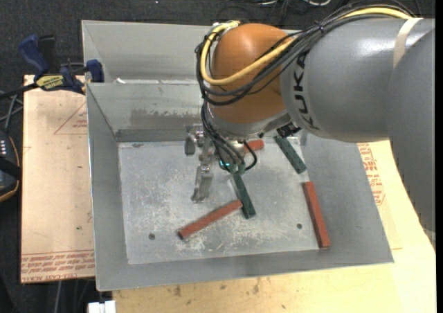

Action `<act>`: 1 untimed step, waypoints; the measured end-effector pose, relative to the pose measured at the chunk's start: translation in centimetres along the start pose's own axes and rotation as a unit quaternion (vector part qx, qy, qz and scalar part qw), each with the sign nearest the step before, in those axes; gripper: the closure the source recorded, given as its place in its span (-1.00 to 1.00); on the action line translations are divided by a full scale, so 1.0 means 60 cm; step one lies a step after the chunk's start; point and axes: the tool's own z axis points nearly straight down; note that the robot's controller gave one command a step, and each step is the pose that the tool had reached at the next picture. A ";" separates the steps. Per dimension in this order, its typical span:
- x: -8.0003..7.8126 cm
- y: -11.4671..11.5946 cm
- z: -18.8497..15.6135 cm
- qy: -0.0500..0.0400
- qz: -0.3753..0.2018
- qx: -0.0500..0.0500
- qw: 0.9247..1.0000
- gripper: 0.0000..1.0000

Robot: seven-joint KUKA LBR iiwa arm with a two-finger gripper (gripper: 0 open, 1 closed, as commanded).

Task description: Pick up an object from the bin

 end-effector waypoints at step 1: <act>0.019 -0.017 0.057 -0.003 -0.039 0.000 0.999 -1.00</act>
Offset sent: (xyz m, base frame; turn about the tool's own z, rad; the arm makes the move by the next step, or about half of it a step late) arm -0.0085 -0.0551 -0.1208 -0.3250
